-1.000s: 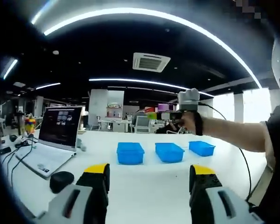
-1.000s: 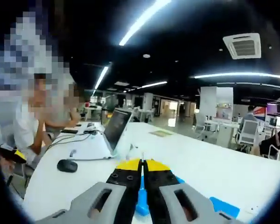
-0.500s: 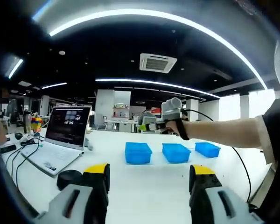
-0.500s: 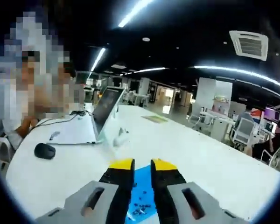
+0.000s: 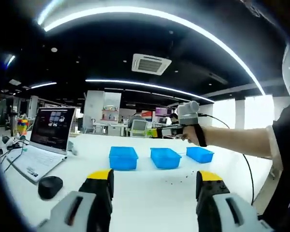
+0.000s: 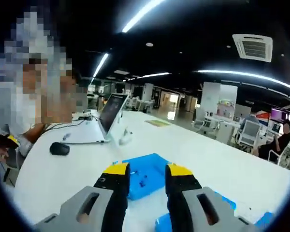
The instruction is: Pick up the resistors one by one and place each resistor into its matching bin, sorting the parts by color and model until every resistor is separated into the correct bin for its type
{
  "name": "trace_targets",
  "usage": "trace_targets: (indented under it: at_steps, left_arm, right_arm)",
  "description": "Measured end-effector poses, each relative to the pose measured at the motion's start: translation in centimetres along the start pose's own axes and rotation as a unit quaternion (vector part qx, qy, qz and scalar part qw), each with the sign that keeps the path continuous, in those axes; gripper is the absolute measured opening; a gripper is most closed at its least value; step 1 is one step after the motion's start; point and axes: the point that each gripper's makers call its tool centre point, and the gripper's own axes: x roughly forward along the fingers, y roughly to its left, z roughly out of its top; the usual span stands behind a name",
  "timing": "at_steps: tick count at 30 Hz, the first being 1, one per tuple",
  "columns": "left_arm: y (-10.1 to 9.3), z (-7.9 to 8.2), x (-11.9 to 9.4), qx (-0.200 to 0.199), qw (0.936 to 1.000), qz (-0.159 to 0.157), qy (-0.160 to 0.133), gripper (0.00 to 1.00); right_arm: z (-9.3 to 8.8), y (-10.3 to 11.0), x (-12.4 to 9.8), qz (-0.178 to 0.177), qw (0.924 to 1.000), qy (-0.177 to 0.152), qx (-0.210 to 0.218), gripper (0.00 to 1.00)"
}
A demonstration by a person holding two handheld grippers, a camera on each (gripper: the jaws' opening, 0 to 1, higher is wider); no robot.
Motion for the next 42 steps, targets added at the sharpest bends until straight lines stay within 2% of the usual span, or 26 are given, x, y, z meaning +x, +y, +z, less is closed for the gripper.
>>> trace_targets:
  at_steps: [5,7,9,14,18,22,26,31,34,39,42]
  left_arm:
    - [-1.6,-0.5,1.4,0.002,0.9993,-0.036,0.007,0.70]
    - [-2.0,-0.6,1.8,0.003,0.9988,-0.047,0.011,0.70]
    - [-2.8,-1.0,2.5,0.005,0.9977,-0.065,0.017,0.70]
    - [-4.0,-1.3,3.4,0.009,0.9956,-0.090,0.025,0.70]
    - [-5.0,-1.6,3.9,0.017,0.9930,-0.111,0.037,0.70]
    - [-5.8,-1.8,4.0,0.025,0.9905,-0.128,0.045,0.70]
    - [-6.0,-2.0,4.1,0.026,0.9897,-0.131,0.052,0.70]
    - [-6.3,-2.1,3.7,0.029,0.9894,-0.131,0.056,0.70]
    - [-6.3,-2.2,3.2,0.030,0.9897,-0.127,0.058,0.70]
    - [-5.7,-2.3,2.5,0.029,0.9912,-0.115,0.058,0.70]
    - [-5.4,-2.3,2.1,0.029,0.9918,-0.110,0.057,0.70]
  right_arm:
    - [-2.1,0.0,-7.9,-0.021,0.9996,-0.009,0.017,0.30]
    - [-2.6,0.1,-10.0,-0.025,0.9992,-0.014,0.026,0.30]
    - [-3.5,0.5,-14.1,-0.038,0.9982,-0.027,0.039,0.30]
    - [-5.7,1.9,-21.2,-0.060,0.9961,-0.040,0.052,0.30]
    - [-7.8,2.6,-26.1,-0.096,0.9921,-0.038,0.071,0.29]
    - [-9.2,3.6,-29.5,-0.124,0.9889,-0.030,0.077,0.29]
    - [-9.4,4.0,-31.0,-0.131,0.9887,-0.025,0.069,0.29]
    - [-9.6,2.9,-31.0,-0.119,0.9912,-0.009,0.058,0.29]
    - [-9.4,2.4,-30.6,-0.100,0.9937,0.000,0.051,0.29]
    - [-8.6,1.4,-29.1,-0.057,0.9979,0.031,-0.003,0.28]
    - [-8.2,1.0,-27.7,-0.029,0.9975,0.051,-0.038,0.28]
